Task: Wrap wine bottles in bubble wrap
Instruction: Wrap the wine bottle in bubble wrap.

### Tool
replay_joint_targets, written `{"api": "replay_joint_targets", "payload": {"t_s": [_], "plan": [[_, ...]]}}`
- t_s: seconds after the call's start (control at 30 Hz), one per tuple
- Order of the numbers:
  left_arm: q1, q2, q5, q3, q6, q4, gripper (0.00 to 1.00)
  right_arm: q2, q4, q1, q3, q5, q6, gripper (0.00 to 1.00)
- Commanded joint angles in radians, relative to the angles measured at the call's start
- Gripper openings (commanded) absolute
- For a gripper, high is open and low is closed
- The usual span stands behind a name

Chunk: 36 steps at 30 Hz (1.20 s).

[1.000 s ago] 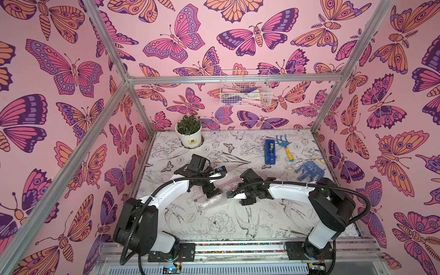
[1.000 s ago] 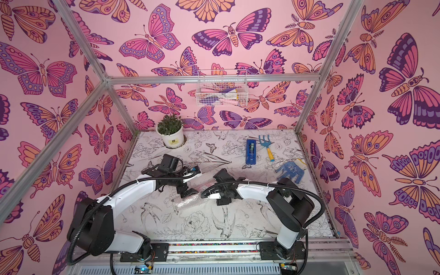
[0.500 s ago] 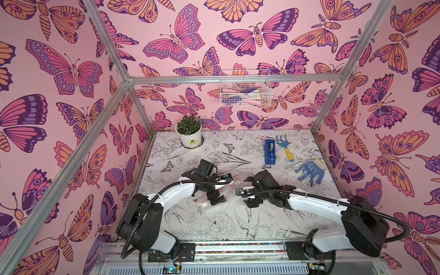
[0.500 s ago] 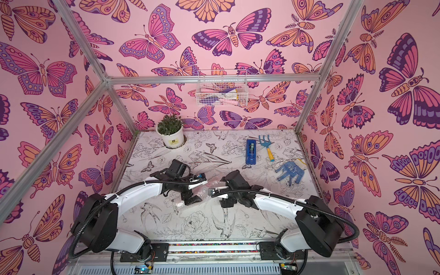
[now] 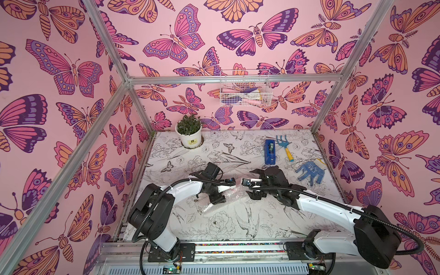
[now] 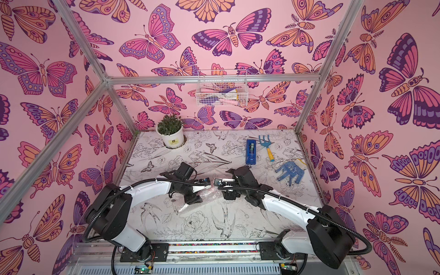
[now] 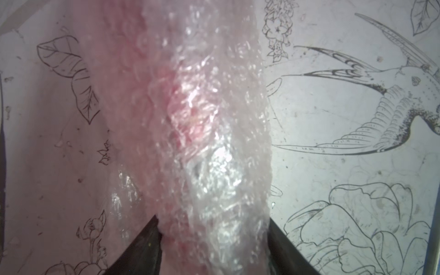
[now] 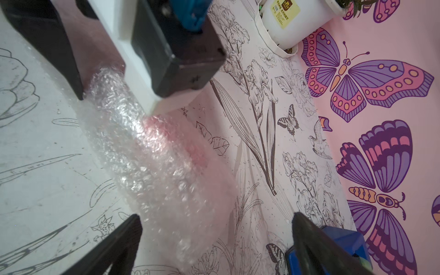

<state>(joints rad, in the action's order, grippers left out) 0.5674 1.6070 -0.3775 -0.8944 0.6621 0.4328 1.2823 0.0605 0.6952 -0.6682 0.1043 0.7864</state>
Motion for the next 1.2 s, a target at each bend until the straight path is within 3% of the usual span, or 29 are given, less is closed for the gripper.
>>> {"api": "replay_joint_targets", "payload": {"t_s": [0.0, 0.13, 0.37, 0.53, 0.73, 0.87, 1.07, 1.17], "plan": [[0.023, 0.033, -0.077, -0.026, 0.062, 0.123, 0.52, 0.020, -0.065, -0.006, -0.029, 0.056, 0.026, 0.99], [0.021, 0.106, -0.125, -0.101, 0.115, 0.251, 0.49, 0.027, -0.083, -0.002, -0.016, 0.178, 0.084, 0.99], [-0.003, 0.402, -0.184, -0.372, 0.214, 0.611, 0.46, 0.101, -0.132, 0.072, -0.040, 0.174, 0.131, 0.99], [-0.014, 0.503, -0.165, -0.476, 0.250, 0.697, 0.46, 0.189, -0.135, 0.086, -0.073, 0.126, 0.149, 0.99], [-0.035, 0.516, -0.145, -0.512, 0.284, 0.702, 0.49, 0.331, -0.145, 0.084, -0.131, 0.044, 0.204, 0.98], [-0.043, 0.515, -0.132, -0.541, 0.296, 0.700, 0.54, 0.406, -0.199, 0.084, -0.177, 0.016, 0.219, 0.89], [-0.080, 0.438, -0.150, -0.549, 0.286, 0.613, 0.72, 0.446, -0.306, 0.083, -0.200, -0.004, 0.211, 0.71], [-0.114, 0.339, -0.158, -0.502, 0.252, 0.486, 0.84, 0.445, -0.336, 0.083, -0.199, -0.003, 0.203, 0.51]]}}
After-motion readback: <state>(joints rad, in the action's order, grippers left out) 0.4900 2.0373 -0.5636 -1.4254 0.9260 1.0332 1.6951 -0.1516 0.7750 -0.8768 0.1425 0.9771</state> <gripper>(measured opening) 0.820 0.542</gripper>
